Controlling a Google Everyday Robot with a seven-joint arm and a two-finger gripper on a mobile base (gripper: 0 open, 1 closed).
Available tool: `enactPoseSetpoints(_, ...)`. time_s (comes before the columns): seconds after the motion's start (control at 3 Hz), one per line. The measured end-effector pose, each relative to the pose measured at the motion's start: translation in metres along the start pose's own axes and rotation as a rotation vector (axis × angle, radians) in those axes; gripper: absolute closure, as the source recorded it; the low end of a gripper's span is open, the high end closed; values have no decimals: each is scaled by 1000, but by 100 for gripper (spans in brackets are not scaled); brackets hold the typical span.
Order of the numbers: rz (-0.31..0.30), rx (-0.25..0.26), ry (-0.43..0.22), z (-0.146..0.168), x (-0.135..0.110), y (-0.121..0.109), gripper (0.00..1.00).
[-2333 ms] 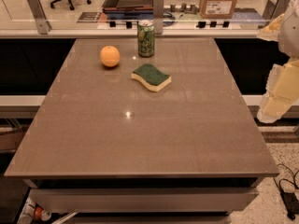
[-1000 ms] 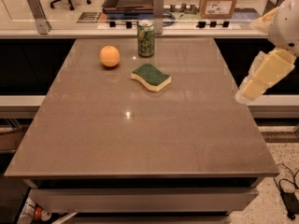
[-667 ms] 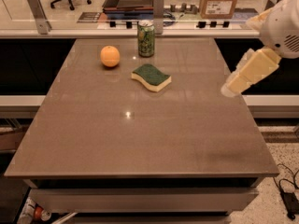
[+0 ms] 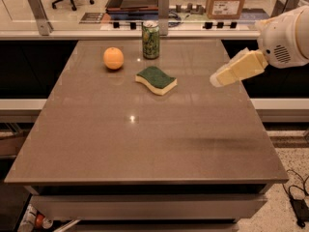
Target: Pick green can
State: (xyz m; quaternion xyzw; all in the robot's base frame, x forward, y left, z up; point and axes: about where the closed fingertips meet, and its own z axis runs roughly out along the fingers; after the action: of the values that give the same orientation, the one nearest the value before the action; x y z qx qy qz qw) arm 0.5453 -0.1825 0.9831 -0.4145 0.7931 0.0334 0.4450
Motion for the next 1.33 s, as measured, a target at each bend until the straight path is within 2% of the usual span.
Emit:
enactPoseSetpoints(0.33,98,69,-112,21,-7,-20,0)
enactPoseSetpoints(0.67,152,111,-196,40,-16,-42,0)
enactPoseSetpoints(1.0,155,122,-251,54,-35,-61,0)
enactPoseSetpoints(1.33,153,109,-264,65,-42,-62,0)
